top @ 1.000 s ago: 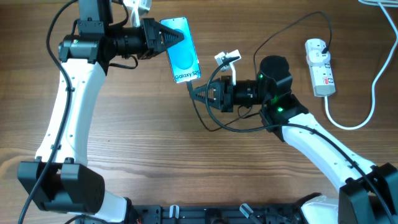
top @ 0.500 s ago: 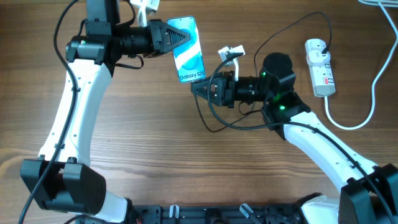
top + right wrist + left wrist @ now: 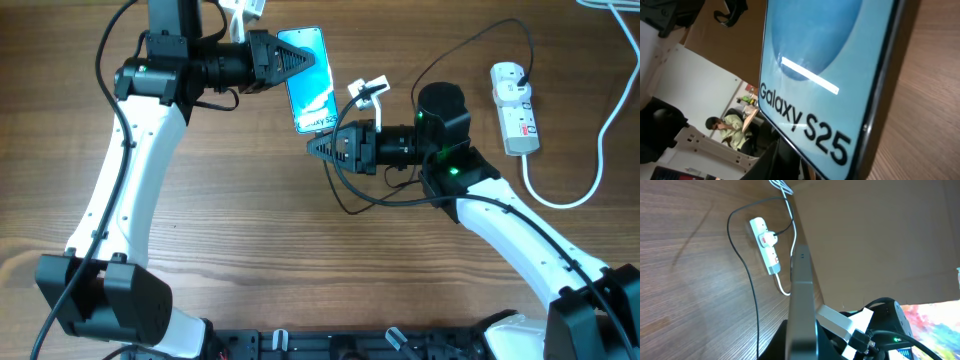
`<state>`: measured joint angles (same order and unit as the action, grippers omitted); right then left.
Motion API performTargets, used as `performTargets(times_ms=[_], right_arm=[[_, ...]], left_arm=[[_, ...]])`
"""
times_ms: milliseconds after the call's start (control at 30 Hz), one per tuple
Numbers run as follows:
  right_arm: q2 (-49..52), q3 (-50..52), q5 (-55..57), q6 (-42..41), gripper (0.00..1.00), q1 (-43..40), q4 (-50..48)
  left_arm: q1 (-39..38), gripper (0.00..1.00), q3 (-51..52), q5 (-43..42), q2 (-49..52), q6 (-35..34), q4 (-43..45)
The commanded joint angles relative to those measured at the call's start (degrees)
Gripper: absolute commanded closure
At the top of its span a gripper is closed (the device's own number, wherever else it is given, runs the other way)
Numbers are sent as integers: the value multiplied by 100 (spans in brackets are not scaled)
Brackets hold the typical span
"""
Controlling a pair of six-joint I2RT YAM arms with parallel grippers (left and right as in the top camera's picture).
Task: Plug charger to phone and switch on socket
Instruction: 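Push the USB-C plug into the phone's bottom port with the right gripper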
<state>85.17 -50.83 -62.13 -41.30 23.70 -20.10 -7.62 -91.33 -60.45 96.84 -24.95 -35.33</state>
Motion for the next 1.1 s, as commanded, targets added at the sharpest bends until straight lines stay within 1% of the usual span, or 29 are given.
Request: performTargets(times_ms=[0,100,200,300,400,467,533,600,633,967,1067], right_arm=[[-31,-120,-319,57,84,9,50],[-31,-120,-352,-72,95,9,42],[-31,-120,-352,-118,95,7,-155],[-31,-120,-354,-393,95,7,-575],[-26,-120,-210,-540,95,7,-645],[-26,-122,-201,-584,95,7,-660],[-26,-125,-205,-697,95,7,-802],[-26,-125,-195,-715,95,7,-927],[-26,-125,-179,-748,95,-7,-927],[-26,-136,-26,-931,95,-59,-1082],[-26,-136,20,-990,95,-59,-1207]], left_arm=[[0,96,24,-142,-94,-120,44],[0,96,24,-144,-94,-120,35],[0,96,24,-144,-94,-76,-144],[0,96,24,-151,-94,-72,-284],[-33,96,24,-544,-94,219,-304],[-129,96,24,-555,-94,254,-352],[-223,96,24,-553,-94,645,-507],[-278,96,26,-553,-94,1060,-857],[-275,96,24,-553,-94,1132,-949],[-289,96,26,-555,-94,1134,-1161],[-297,96,26,-555,-94,1447,-1532]])
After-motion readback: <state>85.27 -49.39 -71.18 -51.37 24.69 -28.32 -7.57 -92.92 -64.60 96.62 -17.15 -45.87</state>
